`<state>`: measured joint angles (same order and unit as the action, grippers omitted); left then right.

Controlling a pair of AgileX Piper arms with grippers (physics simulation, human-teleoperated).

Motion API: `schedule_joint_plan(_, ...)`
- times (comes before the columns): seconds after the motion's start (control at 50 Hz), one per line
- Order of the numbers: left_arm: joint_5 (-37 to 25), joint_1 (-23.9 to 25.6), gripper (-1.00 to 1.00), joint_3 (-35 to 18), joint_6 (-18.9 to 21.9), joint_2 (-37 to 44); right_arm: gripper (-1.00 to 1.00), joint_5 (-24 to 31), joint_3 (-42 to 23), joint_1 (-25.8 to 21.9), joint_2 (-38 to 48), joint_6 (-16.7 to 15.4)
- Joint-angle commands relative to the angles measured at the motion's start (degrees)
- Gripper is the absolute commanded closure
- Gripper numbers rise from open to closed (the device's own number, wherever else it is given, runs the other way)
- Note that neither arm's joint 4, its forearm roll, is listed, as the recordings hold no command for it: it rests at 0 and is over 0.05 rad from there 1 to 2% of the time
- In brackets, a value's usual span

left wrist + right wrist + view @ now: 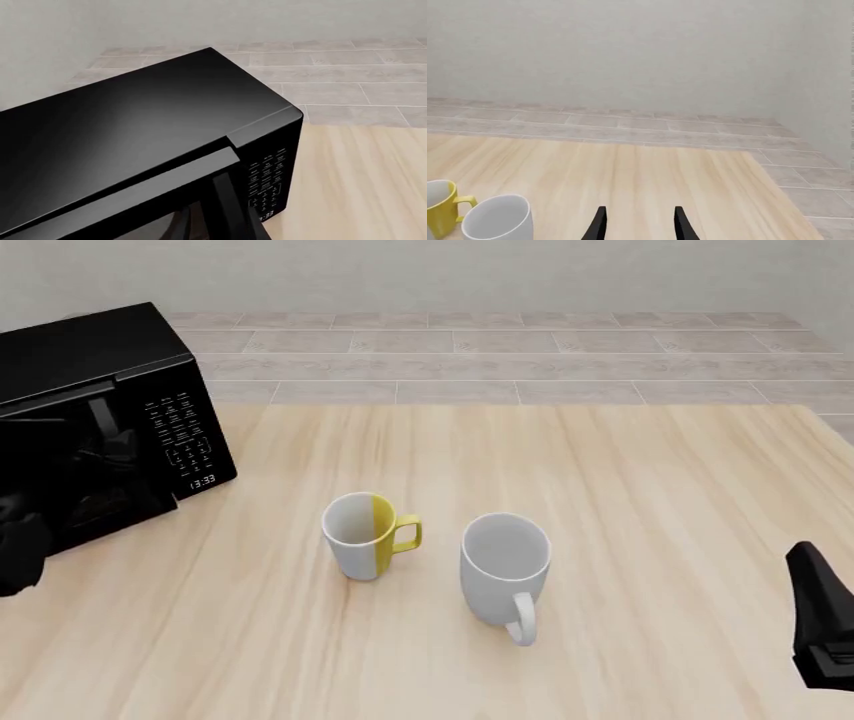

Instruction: Close the microwave.

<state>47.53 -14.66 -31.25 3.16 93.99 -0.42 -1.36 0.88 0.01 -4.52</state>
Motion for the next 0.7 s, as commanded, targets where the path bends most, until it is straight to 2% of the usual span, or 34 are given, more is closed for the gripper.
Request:
schedule_joint_plan(0.02, -1.5, -3.6, -1.0, -3.1, 2.2, 3.8, -1.0, 0.3, -0.4, 0.1, 0.0, -0.1)
schedule_joint_plan(0.4, -2.0, -4.4, -1.0, -4.9, 2.3, 5.4, -1.0, -0.3, 0.3, -0.2, 0.0, -0.1)
schedule_joint_plan(0.7, -3.7, -5.6, -1.0, -6.9, 0.8, 7.3, -1.0, -0.4, 0.5, -0.2, 0.0, 0.0)
